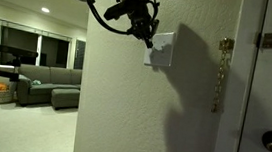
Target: Turn the left switch off
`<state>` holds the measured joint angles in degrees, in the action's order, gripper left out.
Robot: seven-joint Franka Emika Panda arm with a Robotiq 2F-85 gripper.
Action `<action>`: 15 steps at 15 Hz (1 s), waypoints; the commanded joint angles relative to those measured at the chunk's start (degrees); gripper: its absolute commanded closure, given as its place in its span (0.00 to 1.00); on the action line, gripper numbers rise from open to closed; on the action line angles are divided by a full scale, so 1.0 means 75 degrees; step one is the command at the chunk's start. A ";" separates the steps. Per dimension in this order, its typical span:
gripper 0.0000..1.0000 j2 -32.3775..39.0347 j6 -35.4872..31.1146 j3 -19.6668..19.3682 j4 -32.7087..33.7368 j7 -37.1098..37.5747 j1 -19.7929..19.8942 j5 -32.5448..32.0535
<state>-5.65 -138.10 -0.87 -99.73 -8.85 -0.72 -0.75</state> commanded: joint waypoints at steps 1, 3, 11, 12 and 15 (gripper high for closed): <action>0.94 -0.0190 0.0196 -0.0023 -0.0513 -0.0246 0.0028 0.0048; 0.94 -0.0189 0.0241 -0.0017 -0.0765 -0.0287 0.0018 0.0060; 0.67 -0.0667 0.0535 -0.0017 -0.1697 -0.0619 0.0004 0.0023; 0.62 -0.0760 0.0664 -0.0022 -0.1810 -0.0683 0.0003 0.0001; 0.42 -0.1000 0.0942 -0.0063 -0.2173 -0.0918 0.0003 -0.0013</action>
<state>-8.58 -132.86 -0.92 -110.75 -13.35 -0.73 -0.70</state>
